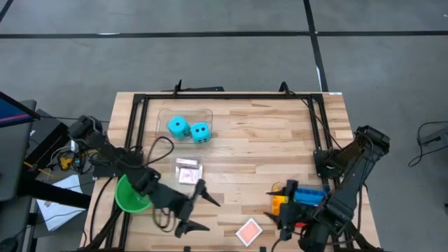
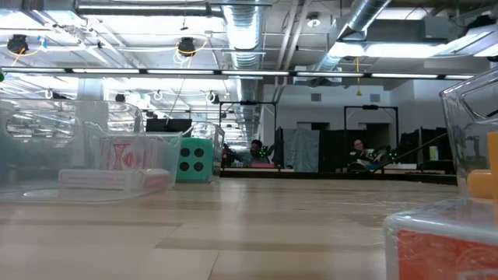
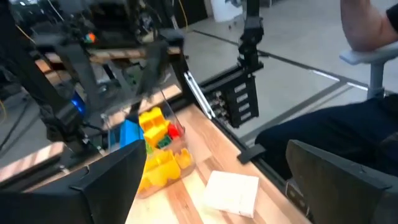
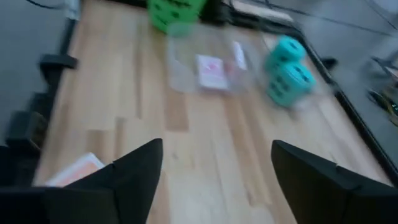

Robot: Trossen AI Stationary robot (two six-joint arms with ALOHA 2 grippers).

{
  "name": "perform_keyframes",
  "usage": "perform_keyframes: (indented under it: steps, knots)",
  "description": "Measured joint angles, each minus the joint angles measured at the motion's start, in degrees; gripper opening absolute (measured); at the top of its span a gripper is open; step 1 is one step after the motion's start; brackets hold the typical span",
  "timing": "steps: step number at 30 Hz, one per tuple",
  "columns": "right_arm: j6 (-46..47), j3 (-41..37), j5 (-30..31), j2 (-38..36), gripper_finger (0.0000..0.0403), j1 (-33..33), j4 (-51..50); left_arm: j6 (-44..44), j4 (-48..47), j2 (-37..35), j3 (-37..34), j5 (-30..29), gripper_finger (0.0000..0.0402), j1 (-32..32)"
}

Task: Pick & Place Toys
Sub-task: Put the orange playing card box into the bottom left transparent bin

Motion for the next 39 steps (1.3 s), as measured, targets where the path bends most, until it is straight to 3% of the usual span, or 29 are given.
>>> perform_keyframes:
  steps: [5,13,28,33,39]
  knots:
    - [-12.43,-0.01,-9.31,0.47,0.0336,-3.29,11.31,-0.45,-2.29,-4.40,-2.94,-2.94,0.0398,-3.04]
    - [-21.53,-0.02,-23.24,4.92,0.0378,-7.39,17.94,-0.62,-2.13,-9.69,-8.29,-4.50,0.0397,-4.25]
    - [-23.56,-0.04,-48.72,18.55,0.0379,-14.30,24.58,-1.69,-0.20,-11.21,-9.54,-4.42,0.0398,-4.18]
    - [-23.81,-0.04,-53.44,21.18,0.0379,-15.14,26.49,-1.69,-0.21,-11.19,-9.54,-4.40,0.0398,-4.18]
    - [-27.66,-0.04,-54.62,22.05,0.0379,-15.41,28.28,-1.69,0.31,-11.19,-9.54,-4.35,0.0398,-4.18]
